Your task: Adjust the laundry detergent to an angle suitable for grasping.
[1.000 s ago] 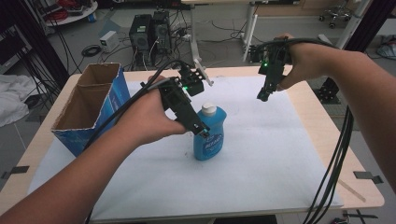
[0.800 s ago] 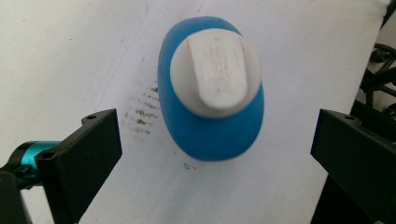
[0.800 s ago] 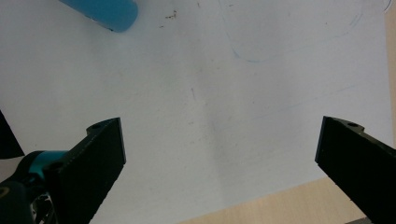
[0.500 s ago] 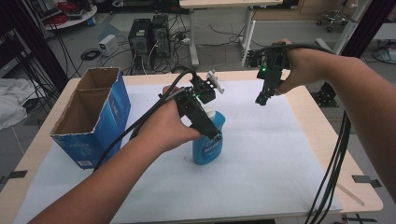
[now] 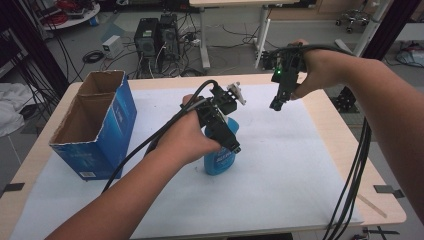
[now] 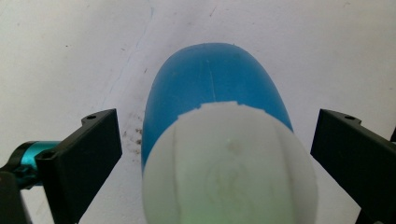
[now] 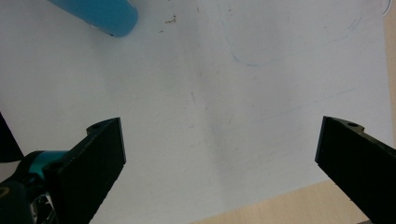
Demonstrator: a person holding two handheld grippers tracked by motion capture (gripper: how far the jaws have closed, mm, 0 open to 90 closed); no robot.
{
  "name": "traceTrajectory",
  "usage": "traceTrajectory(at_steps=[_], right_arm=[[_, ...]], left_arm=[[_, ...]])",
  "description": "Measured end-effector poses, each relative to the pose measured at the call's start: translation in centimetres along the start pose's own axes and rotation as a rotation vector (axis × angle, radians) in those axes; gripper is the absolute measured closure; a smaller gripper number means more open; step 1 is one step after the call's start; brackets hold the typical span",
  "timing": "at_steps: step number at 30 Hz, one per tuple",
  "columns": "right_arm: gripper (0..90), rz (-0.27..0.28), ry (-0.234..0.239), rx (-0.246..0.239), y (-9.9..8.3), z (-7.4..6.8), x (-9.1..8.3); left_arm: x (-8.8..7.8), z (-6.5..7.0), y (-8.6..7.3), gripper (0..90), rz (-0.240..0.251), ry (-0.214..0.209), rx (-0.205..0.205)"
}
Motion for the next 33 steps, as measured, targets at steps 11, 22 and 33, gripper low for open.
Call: traceTrajectory(at_steps=[11, 22, 33], right_arm=[[1.0, -0.002, 0.001, 0.008, -0.01, 0.11, 0.08], [1.0, -0.007, 0.001, 0.005, 0.09, 0.05, 0.18], [1.0, -0.010, -0.001, 0.006, 0.07, 0.02, 0.21]], left_arm=[[0.23, -0.22, 0.14, 3.2, 0.006, 0.009, -0.023], [0.27, -0.36, -0.02, 11.4, -0.012, 0.036, -0.002], [0.36, -0.21, -0.05, 18.0, -0.011, 0.019, -0.001]])
Point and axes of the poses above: each handheld gripper's, and its own axes: x roughly forward along the jaws, y roughly out of its top, z roughly to its right, the point moved 9 cm from there along x, roughly forward along the jaws, and after that the axes turned 5 degrees about -z, right-handed, at the moved point
